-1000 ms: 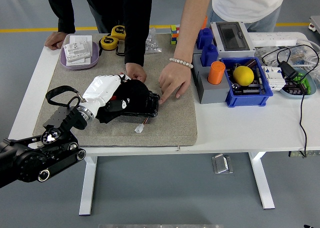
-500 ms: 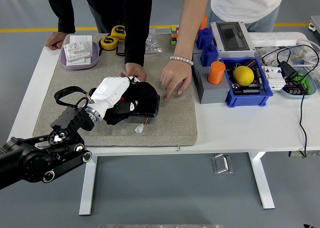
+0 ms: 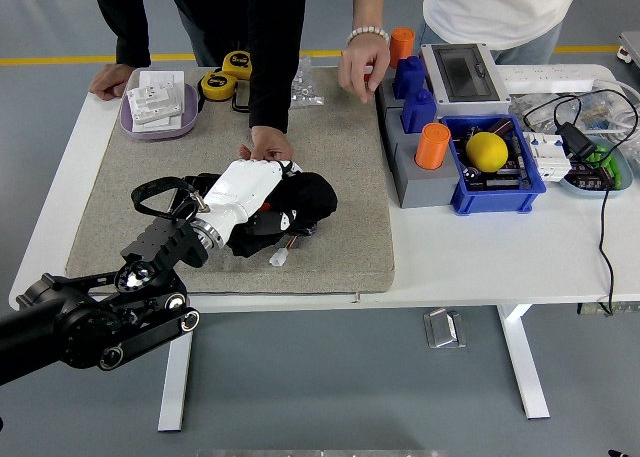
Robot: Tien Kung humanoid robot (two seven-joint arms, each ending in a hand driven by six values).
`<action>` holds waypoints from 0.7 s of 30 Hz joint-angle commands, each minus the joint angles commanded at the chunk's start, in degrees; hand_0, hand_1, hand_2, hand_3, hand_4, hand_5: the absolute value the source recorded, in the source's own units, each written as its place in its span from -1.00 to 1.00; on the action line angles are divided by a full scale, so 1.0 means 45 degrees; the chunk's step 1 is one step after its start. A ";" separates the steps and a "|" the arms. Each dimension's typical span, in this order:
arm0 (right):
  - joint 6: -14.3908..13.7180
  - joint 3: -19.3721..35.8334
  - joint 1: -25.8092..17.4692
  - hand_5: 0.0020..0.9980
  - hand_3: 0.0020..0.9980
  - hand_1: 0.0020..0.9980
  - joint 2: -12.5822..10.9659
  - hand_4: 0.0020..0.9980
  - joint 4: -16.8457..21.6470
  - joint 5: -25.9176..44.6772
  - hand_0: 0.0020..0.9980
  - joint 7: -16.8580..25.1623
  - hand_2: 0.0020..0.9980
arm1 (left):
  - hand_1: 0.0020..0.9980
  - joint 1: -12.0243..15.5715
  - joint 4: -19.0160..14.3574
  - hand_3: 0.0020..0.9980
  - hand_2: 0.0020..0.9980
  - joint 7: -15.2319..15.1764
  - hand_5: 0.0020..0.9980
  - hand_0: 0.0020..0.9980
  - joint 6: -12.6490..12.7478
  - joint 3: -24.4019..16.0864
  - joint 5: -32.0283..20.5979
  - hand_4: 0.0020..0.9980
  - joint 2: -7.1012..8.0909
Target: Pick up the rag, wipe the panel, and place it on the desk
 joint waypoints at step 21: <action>-0.0009 0.0052 -0.0088 0.01 0.32 0.37 0.0084 1.00 -0.0025 0.0087 0.59 -0.0005 0.44 | -0.64 0.0300 0.0239 0.39 0.28 -0.0055 -1.00 -0.41 0.0008 -0.0517 0.0116 -0.03 0.0328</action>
